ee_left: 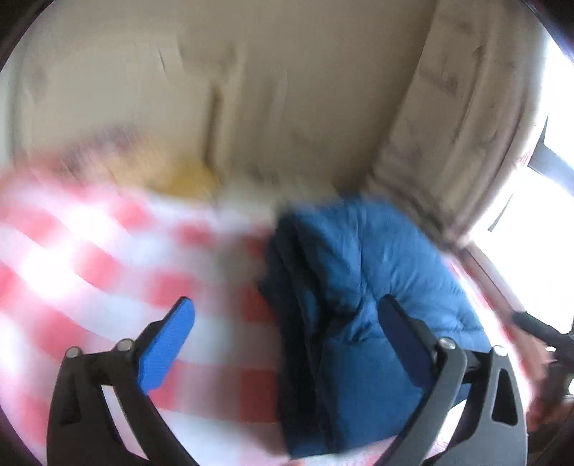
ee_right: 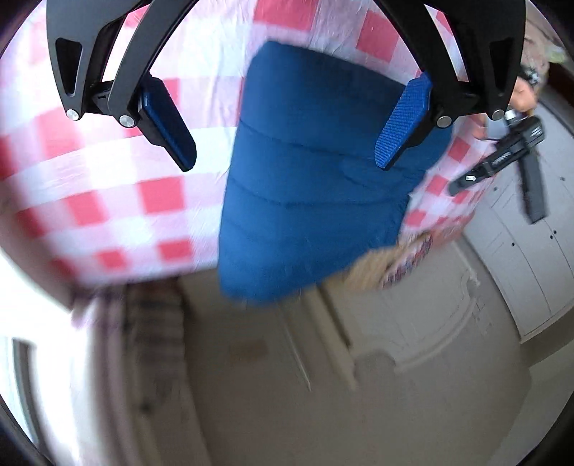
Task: Fold large clothes
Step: 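Set the folded jacket bundle down on the sheet and release both grippers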
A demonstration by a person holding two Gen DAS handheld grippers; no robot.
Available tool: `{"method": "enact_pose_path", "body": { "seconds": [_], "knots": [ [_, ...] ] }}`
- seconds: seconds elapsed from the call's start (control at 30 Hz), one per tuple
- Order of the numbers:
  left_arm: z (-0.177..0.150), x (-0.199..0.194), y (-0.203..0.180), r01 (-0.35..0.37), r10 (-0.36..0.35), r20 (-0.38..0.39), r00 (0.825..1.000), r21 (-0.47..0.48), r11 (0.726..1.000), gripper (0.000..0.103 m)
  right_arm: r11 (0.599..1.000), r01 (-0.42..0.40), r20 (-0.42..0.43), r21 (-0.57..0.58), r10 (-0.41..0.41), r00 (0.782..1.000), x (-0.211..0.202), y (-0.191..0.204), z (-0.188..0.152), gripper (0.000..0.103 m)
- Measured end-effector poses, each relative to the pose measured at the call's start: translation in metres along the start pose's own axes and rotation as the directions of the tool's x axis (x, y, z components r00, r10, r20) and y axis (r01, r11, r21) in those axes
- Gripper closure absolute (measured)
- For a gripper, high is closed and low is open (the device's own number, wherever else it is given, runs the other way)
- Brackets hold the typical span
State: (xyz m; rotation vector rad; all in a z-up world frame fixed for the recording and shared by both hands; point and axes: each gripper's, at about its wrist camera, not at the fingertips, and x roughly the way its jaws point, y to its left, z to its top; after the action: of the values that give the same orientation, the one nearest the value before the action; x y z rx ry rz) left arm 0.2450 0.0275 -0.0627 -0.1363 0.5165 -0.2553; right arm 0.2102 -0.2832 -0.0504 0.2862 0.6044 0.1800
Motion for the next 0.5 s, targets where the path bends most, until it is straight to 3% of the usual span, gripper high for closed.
{"method": "enact_pose_path", "body": {
  "seconds": [0.1,0.2,0.3,0.37,0.5],
  "knots": [
    [0.004,-0.068,-0.036,-0.131,0.112,0.199,0.974,0.087,0.988,0.002,0.996,0.049,0.143,-0.081,-0.037,0.989,-0.051,0.021,-0.001,0.004],
    [-0.003,-0.111,-0.067,-0.157,0.114,0.279,0.954,0.137,0.978,0.002,0.983,0.102,0.244,-0.154,-0.062,0.968,-0.088,0.039,-0.008,0.004],
    [-0.019,-0.126,-0.08,-0.153,0.12,0.27,0.955,0.106,0.983,0.002,0.967,0.15,0.28,-0.208,-0.088,0.956,-0.104,0.062,-0.02,0.004],
    [-0.031,-0.121,-0.086,-0.144,0.117,0.23,0.966,0.102,0.984,0.002,0.951,0.195,0.278,-0.24,-0.125,0.953,-0.101,0.079,-0.031,0.004],
    [-0.057,-0.11,-0.09,-0.16,0.145,0.136,0.98,0.11,0.981,0.002,0.931,0.256,0.223,-0.259,-0.2,0.954,-0.092,0.088,-0.058,0.004]
  ]
}}
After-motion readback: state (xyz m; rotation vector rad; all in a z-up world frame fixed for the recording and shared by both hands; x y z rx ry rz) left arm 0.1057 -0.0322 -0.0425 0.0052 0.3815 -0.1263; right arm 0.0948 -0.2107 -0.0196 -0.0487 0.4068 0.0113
